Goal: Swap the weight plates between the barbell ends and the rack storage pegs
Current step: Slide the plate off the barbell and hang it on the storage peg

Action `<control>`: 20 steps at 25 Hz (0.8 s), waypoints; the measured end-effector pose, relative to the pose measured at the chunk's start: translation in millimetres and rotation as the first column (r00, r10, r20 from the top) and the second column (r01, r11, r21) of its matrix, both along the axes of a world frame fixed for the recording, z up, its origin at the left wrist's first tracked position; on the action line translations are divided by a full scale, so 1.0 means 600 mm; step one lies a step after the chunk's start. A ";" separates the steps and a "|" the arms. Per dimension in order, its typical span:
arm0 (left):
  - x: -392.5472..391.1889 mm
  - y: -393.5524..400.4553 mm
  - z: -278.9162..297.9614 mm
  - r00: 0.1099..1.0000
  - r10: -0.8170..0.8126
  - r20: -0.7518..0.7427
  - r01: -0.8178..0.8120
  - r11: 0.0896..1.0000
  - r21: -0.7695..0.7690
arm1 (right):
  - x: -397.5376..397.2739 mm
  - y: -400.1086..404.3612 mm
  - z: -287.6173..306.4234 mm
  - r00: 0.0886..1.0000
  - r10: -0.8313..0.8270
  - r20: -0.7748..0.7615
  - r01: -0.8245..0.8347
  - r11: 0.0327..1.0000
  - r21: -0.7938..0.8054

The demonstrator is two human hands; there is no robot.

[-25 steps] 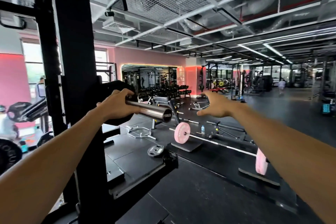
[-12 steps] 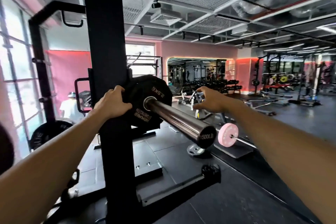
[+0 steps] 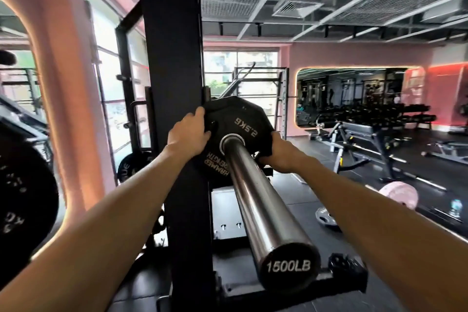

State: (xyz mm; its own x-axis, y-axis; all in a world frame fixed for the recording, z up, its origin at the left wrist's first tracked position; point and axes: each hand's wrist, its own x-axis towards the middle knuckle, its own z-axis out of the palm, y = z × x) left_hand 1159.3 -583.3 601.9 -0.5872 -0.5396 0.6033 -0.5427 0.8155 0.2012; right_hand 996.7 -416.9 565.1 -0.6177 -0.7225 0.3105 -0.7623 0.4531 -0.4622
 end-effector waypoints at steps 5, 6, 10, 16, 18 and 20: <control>-0.007 0.016 -0.003 0.992 0.126 0.019 -0.128 0.986 0.103 | -0.017 -0.048 -0.017 0.996 -0.041 -0.080 0.023 0.976 -0.217; -0.004 0.015 -0.009 0.992 0.128 0.008 -0.127 0.978 0.164 | -0.018 -0.052 -0.014 0.995 -0.051 -0.080 0.027 0.962 -0.270; 0.016 0.023 -0.028 0.990 0.119 -0.073 -0.078 0.907 0.413 | -0.024 -0.053 0.017 0.995 0.021 -0.101 -0.044 0.972 -0.233; 0.061 0.085 -0.040 0.983 0.129 -0.128 -0.086 0.950 0.300 | 0.017 0.017 0.027 0.980 0.009 -0.201 -0.032 0.993 -0.112; 0.087 0.115 -0.045 0.982 0.129 -0.138 -0.088 0.959 0.271 | 0.048 0.053 0.030 0.979 0.009 -0.203 -0.031 0.994 -0.101; 0.123 0.157 -0.052 0.980 0.130 -0.150 -0.089 0.963 0.254 | 0.088 0.102 0.036 0.976 0.016 -0.215 -0.037 0.995 -0.091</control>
